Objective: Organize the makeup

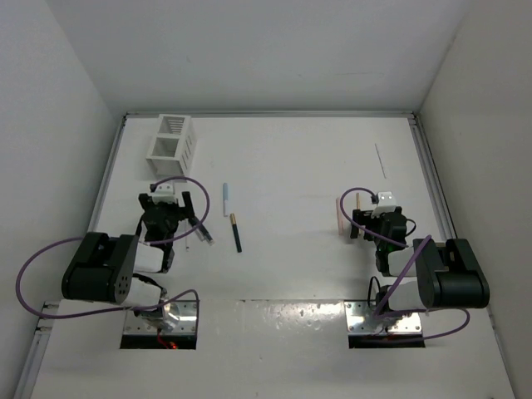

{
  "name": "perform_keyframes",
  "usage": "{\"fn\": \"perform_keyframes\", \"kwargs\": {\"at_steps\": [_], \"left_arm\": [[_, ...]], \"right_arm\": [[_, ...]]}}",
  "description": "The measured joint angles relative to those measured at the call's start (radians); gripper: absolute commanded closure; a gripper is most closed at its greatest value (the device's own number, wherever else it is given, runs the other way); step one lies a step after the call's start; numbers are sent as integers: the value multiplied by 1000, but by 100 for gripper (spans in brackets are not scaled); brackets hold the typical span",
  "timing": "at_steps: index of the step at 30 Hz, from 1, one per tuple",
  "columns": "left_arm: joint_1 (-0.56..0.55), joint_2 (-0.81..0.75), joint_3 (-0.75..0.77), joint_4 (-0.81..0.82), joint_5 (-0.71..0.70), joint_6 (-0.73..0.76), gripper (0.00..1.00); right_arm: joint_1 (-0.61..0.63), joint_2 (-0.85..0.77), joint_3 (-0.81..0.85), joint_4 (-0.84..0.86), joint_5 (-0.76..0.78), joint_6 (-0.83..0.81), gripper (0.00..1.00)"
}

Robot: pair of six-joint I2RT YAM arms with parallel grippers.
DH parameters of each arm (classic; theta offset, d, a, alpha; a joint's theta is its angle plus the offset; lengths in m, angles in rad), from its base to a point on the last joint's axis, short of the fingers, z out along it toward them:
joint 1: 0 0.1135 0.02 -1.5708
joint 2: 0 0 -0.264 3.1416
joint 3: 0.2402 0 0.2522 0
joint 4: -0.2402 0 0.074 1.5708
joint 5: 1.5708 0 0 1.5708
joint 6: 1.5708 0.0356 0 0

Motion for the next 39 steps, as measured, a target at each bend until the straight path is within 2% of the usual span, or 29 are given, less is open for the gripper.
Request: {"fn": "perform_keyframes", "kwargs": {"at_steps": [4,8,12,17,21,32,39], "left_arm": [[0,-18,24,-52,37,23,0],[2,-84,184,-325,188,127,0],[2,-161,300,-549,244,183,0],[-6,-347,304,-777,272,256,0],[-16,-454,334,-881,282,300,0],[-23,-394,521,-1068,317,357,0],[-23,-369,657,-1174,335,332,0]], "right_arm": [[0,0,0,0,0,0,0],[0,0,0,0,0,1,0],[0,-17,0,-23,9,4,0],[0,-73,14,-129,6,5,0],[1,-66,110,-283,-1,-5,0],[6,-53,223,-486,8,-8,1],[6,-110,355,-695,55,-28,1]]}}
